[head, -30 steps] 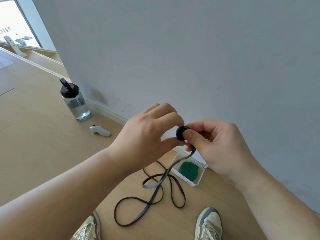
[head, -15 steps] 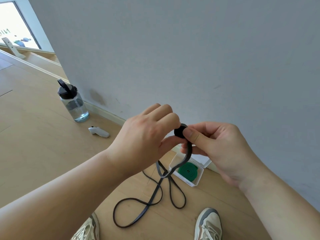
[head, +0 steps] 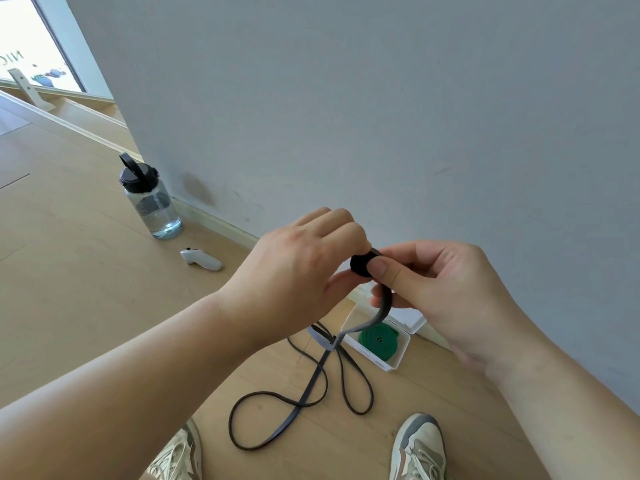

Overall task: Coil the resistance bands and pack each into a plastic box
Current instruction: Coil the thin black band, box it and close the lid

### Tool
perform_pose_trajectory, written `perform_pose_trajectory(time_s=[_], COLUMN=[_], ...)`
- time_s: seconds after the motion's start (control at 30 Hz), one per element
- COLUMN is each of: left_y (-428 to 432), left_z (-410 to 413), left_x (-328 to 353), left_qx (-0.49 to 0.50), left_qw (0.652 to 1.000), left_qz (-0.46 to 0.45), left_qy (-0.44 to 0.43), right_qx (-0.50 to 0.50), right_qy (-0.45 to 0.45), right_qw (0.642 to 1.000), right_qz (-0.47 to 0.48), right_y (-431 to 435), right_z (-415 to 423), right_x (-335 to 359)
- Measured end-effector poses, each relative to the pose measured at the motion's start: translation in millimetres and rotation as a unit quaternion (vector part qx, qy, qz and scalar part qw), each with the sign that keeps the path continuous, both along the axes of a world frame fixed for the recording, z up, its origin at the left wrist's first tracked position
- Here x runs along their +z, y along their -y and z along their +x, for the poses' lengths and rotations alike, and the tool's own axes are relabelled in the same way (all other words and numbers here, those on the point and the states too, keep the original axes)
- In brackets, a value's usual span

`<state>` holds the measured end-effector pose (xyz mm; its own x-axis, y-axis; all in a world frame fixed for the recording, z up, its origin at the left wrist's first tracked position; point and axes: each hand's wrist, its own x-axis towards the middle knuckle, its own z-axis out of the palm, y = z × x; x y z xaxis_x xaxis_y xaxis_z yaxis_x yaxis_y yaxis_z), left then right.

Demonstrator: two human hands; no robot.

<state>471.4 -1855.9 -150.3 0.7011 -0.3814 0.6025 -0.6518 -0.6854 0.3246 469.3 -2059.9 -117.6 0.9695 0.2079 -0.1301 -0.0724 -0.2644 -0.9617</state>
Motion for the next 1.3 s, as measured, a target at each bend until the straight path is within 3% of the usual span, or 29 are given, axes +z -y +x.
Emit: perform_pose_trajectory(time_s=[0.13,0.33,0.43,0.63,0.73,0.93,1.03,1.3], left_y=[0,-2,-2,3,1,-4,-5,2], left_z=[2,1,1,0,1,0,-1,-4], left_x=[-2,-3,-2,2,6,6,6,9], left_qx=[0.003,-0.055,-0.045,0.020,0.046,0.004,-0.020,0.041], left_qw=[1.000,0.996,0.998,0.998,0.997,0.994,0.996,0.999], left_qz=[0.011,0.014,0.008,-0.049,-0.066,-0.053,-0.037,-0.026], left_qy=[0.003,-0.072,-0.051,-0.017,-0.007,-0.095,-0.085,-0.009], right_qx=[-0.001,0.009,0.007,-0.014,-0.007,-0.002,0.015,-0.022], right_qy=[0.019,0.055,0.048,-0.017,-0.016,0.058,0.062,0.014], right_qw=[0.999,0.989,0.993,0.999,1.000,0.995,0.993,0.999], right_qz=[-0.034,-0.134,-0.107,0.038,0.026,-0.078,-0.100,0.021], right_y=[-1,0,1,2,2,3,3,-3], right_z=[-1,2,2,3,2,2,3,3], right_x=[-2,-3,-3,-4,-7,-11,-9,-8])
